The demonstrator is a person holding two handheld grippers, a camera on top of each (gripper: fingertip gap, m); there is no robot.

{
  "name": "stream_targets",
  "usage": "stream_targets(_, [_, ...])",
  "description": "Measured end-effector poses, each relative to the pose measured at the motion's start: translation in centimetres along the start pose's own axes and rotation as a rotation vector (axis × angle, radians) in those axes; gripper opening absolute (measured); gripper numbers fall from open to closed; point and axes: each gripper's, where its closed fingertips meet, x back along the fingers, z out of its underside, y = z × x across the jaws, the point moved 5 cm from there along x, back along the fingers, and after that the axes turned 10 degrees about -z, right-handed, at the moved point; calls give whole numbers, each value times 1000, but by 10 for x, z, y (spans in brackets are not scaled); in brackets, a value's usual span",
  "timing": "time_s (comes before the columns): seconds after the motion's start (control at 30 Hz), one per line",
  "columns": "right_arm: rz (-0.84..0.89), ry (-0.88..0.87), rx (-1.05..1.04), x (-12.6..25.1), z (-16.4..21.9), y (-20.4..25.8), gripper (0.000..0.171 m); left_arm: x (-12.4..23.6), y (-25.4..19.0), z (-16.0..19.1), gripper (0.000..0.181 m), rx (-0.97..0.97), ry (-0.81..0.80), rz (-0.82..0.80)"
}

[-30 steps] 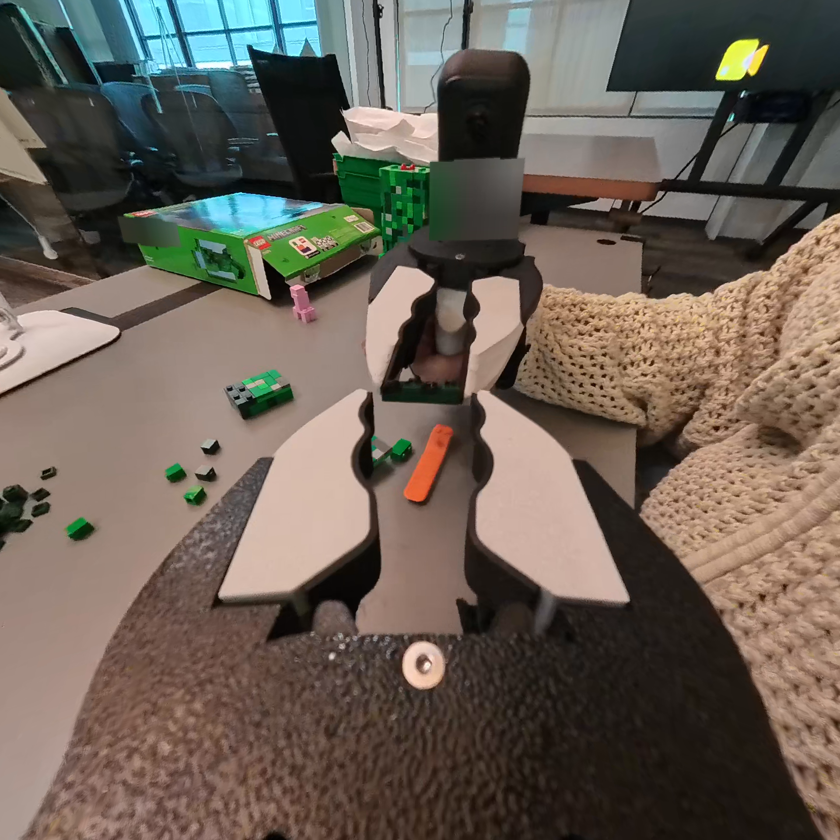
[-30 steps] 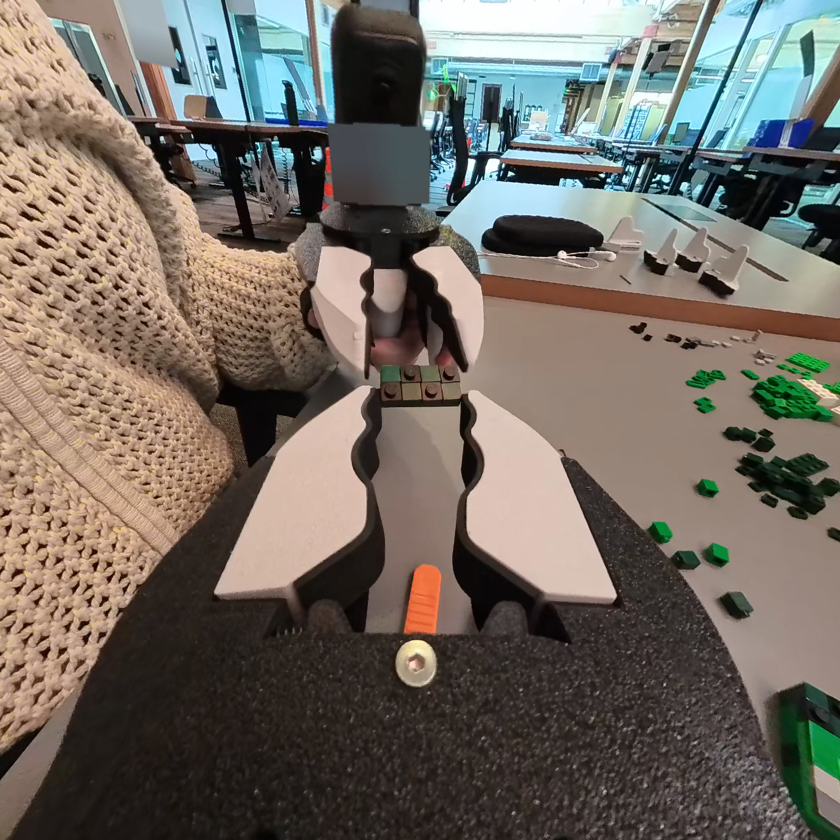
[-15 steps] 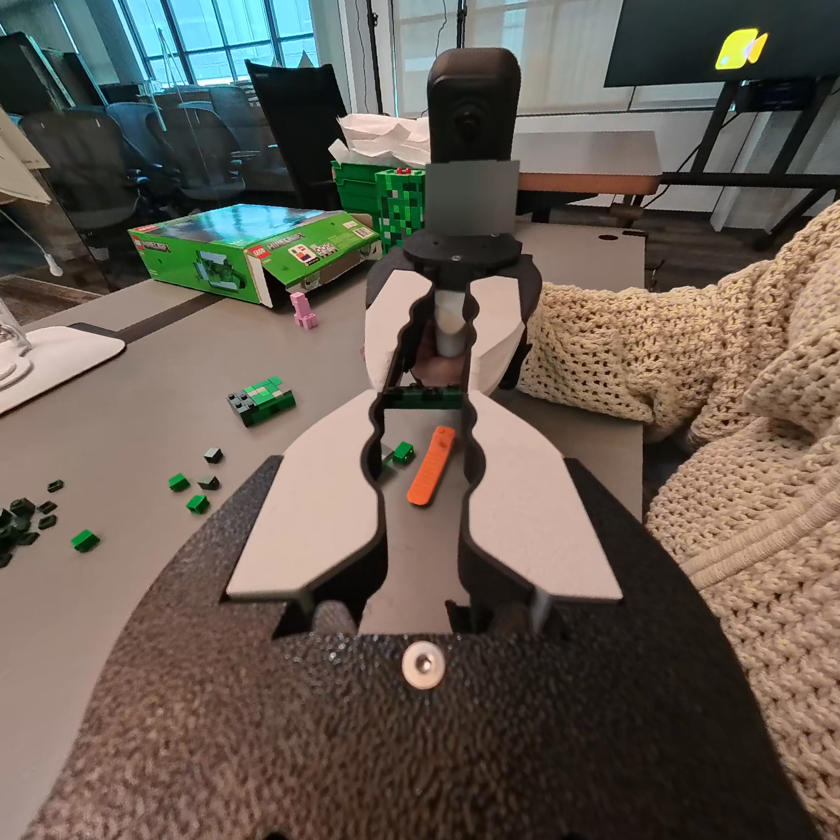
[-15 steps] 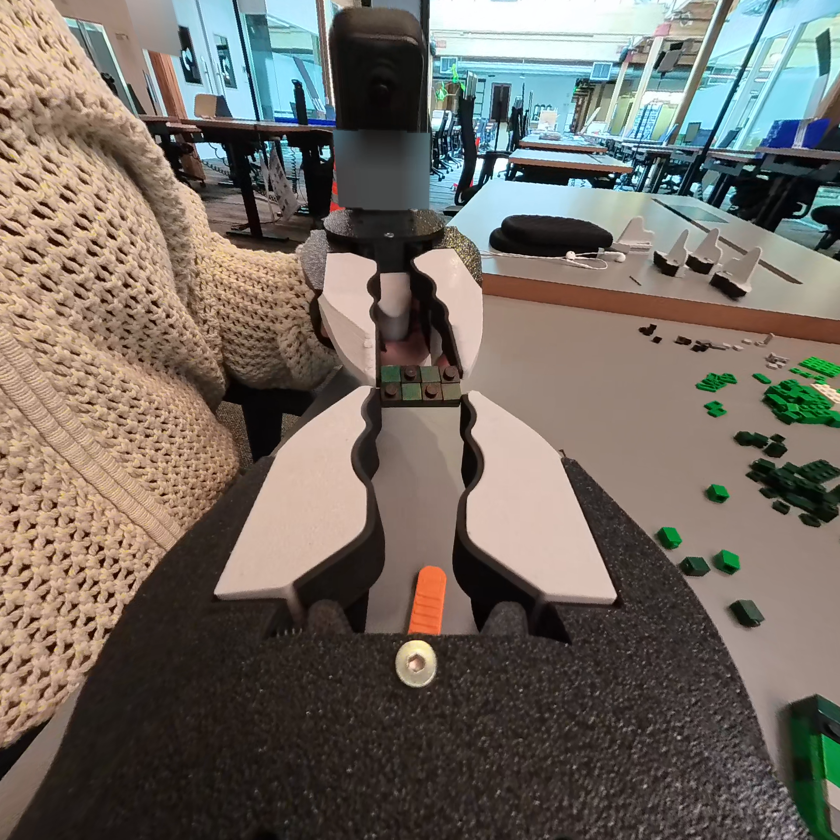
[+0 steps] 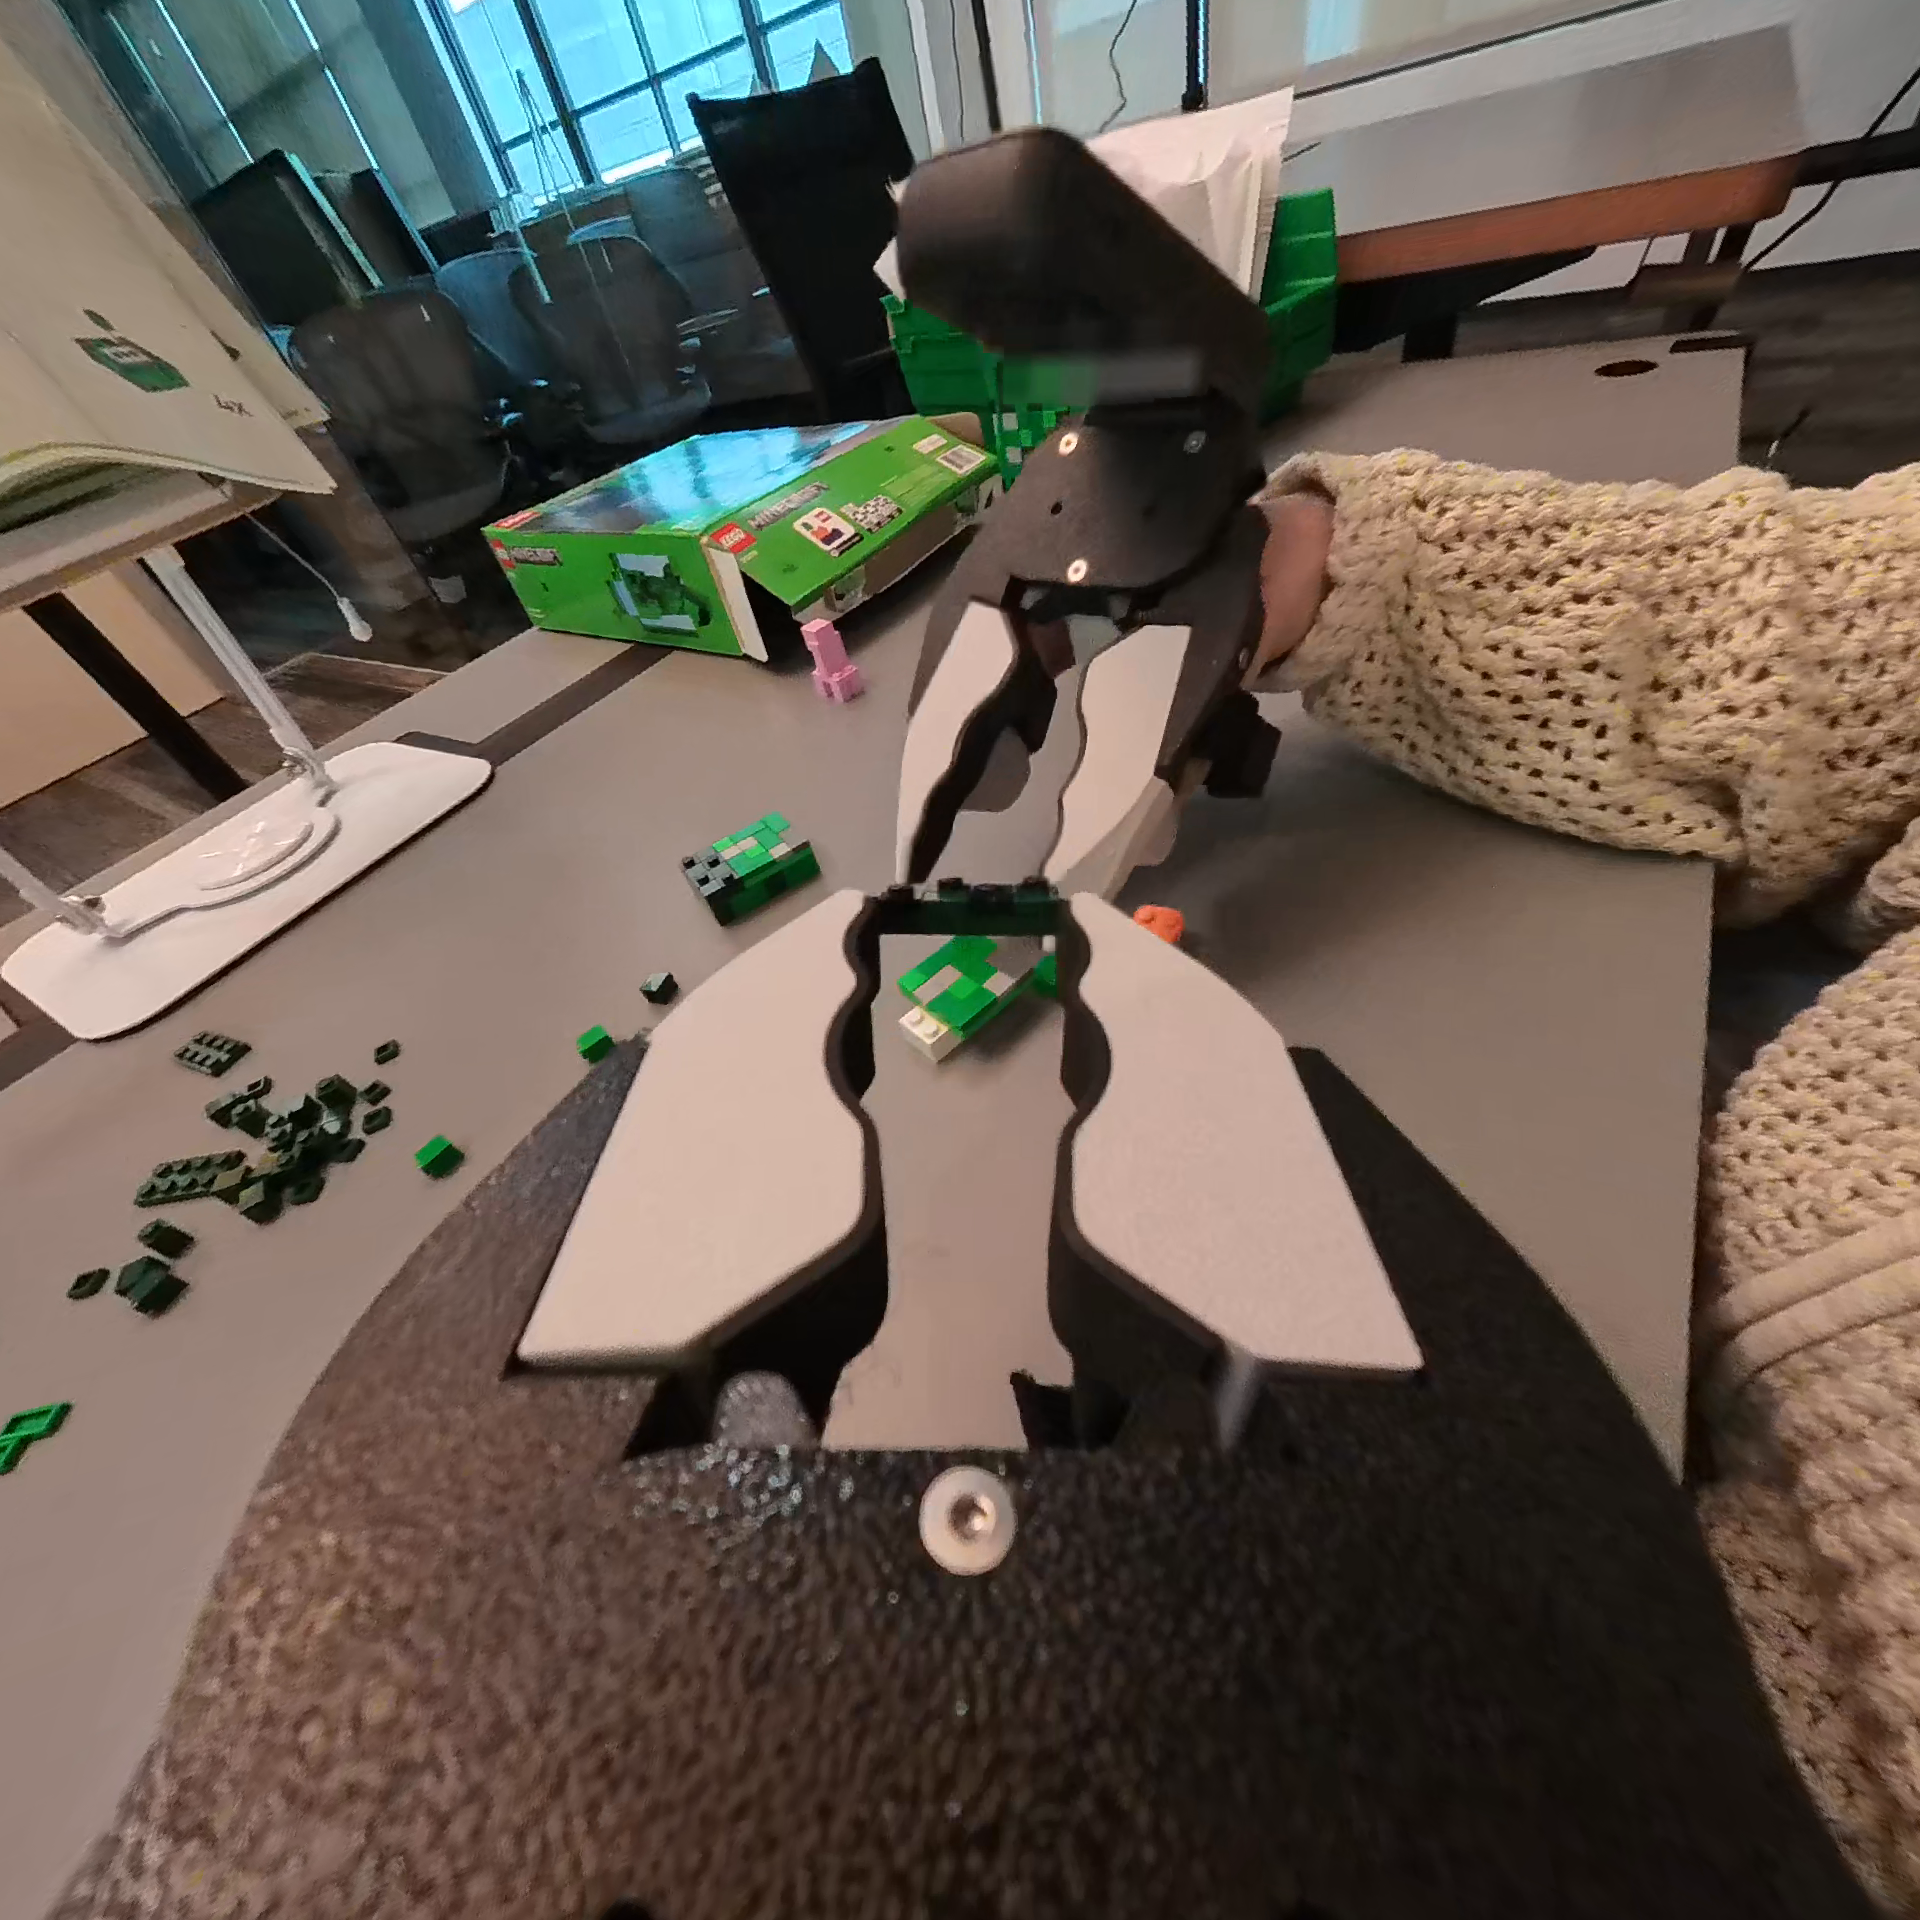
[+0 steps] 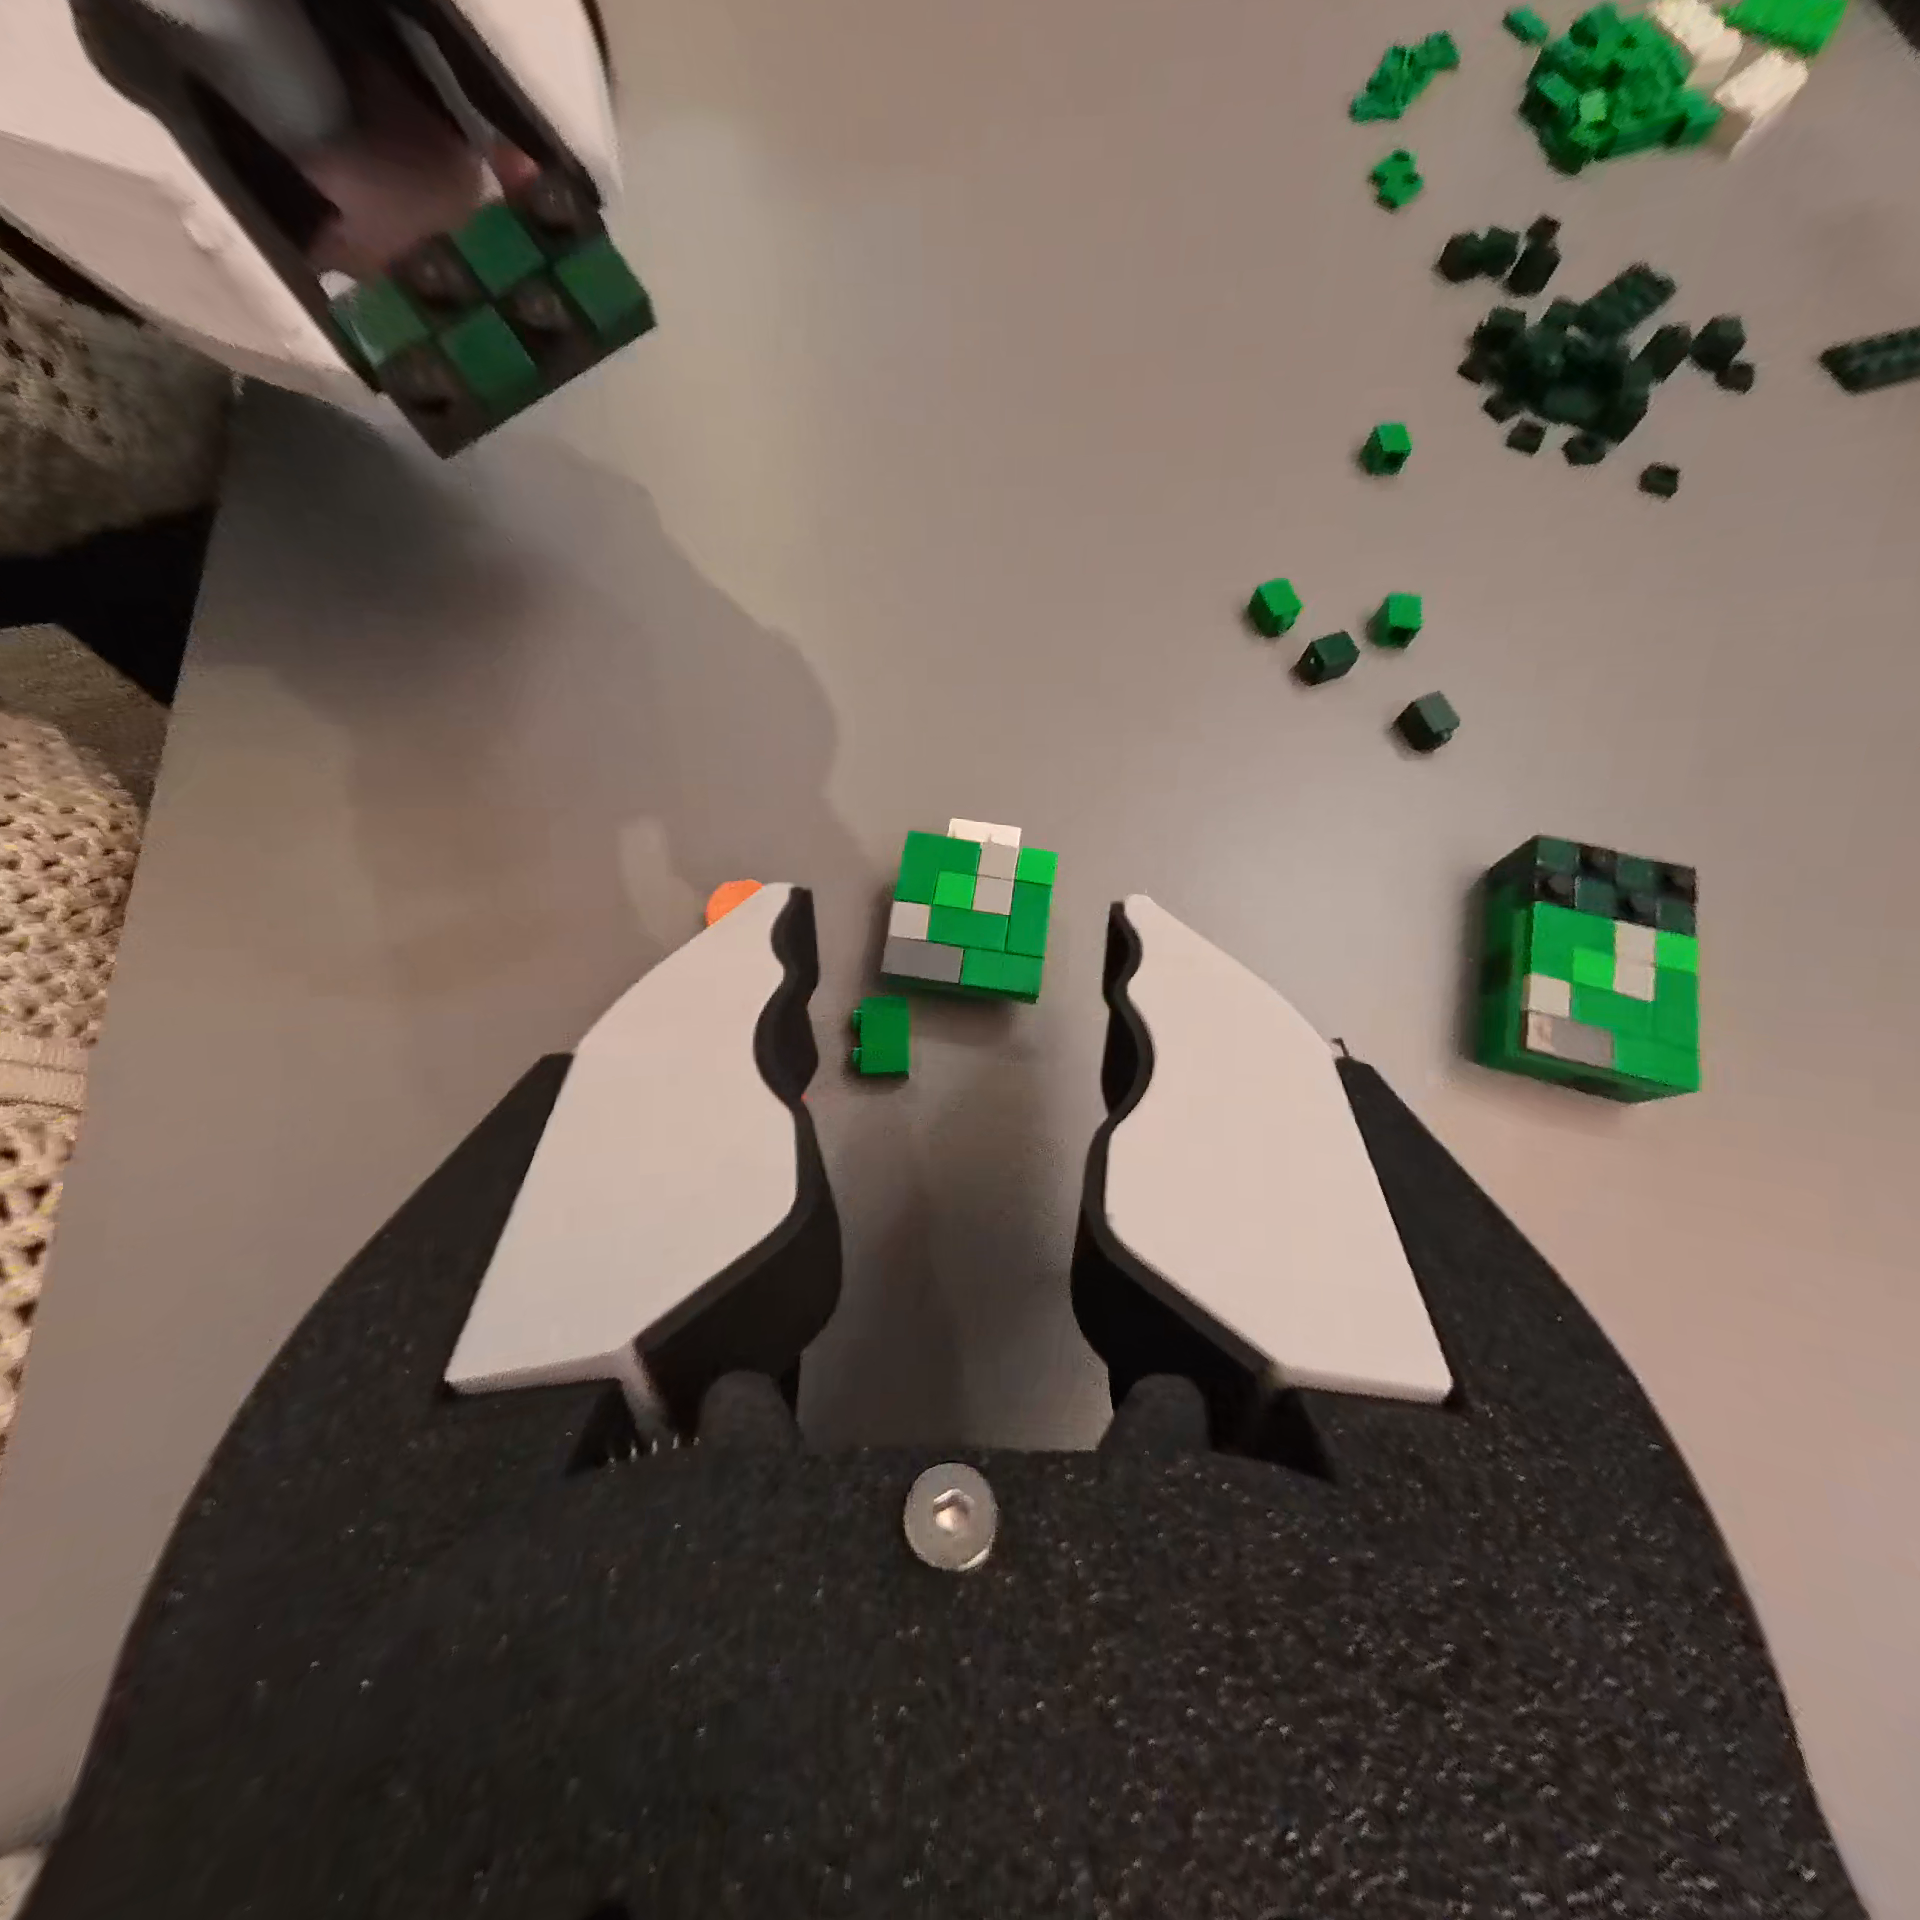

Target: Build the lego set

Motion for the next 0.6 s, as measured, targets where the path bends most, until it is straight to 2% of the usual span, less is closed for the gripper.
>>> stream_targets(0.27, [68,152,-10,-24,7,-3,55,-3,-5,4,33,-25,17,5])
stream_targets(0.5, [57,188,-33,-27,12,-4,37,-3,-6,6,33,-25,24,7])
stream_targets(0.6, [58,183,-22,-27,13,-5,36,-4,-4,5,33,-16,22,1])
